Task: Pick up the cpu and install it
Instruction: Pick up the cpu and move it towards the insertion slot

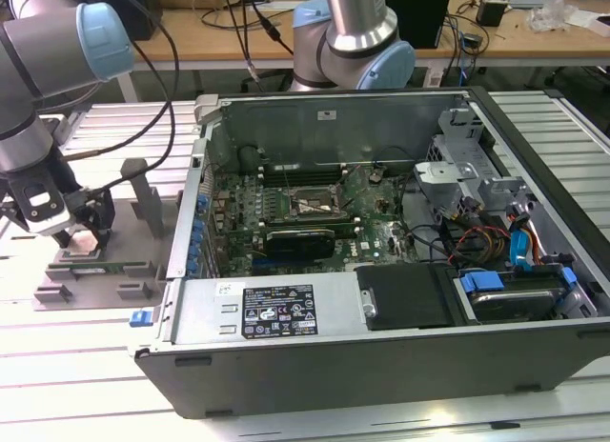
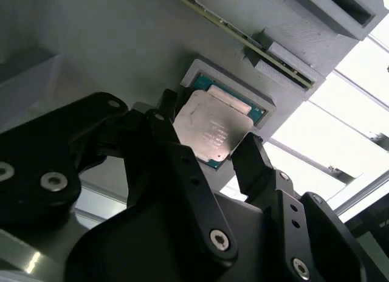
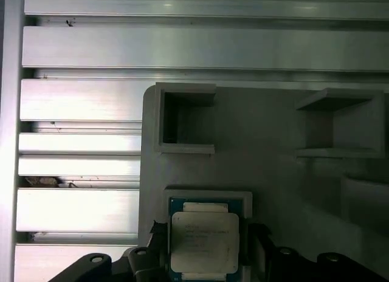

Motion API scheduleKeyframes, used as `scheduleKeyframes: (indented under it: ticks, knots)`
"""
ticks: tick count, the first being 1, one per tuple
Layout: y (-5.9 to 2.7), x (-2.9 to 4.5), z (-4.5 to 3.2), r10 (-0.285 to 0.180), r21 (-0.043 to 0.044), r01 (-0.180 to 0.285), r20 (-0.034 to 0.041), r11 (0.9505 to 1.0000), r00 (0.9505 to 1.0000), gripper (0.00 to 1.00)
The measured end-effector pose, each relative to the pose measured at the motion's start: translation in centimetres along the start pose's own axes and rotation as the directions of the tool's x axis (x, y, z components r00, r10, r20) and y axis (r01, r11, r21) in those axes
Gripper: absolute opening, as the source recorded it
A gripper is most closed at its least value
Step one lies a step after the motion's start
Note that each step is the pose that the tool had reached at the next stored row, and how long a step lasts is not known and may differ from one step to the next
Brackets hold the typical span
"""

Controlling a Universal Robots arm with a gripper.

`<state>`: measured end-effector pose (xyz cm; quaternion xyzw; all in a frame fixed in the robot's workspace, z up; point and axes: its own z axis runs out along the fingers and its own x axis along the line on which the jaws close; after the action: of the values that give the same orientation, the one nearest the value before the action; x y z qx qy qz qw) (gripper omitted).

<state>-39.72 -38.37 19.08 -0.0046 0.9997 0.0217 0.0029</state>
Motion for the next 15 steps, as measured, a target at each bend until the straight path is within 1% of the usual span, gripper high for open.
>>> scheduleKeyframes:
  ticks: [1,3,7,9,15]
  knots:
    - [0.0,0.0,-0.04,0.0,0.0,0.0,0.0001,1.0,1.0,0.64]
    - [-0.01,0.01,0.18,0.0,0.0001,0.0,-0.0001,1.0,1.0,0.64]
    - [-0.01,0.0,0.21,0.0,0.0,0.0,0.0,1.0,1.0,0.64]
    - [0.0,0.2,0.21,0.0,0.0,0.0,0.0001,1.0,1.0,0.64]
    - [0.0,0.21,0.31,0.0,0.0,0.0,0.0002,1.0,1.0,0.64]
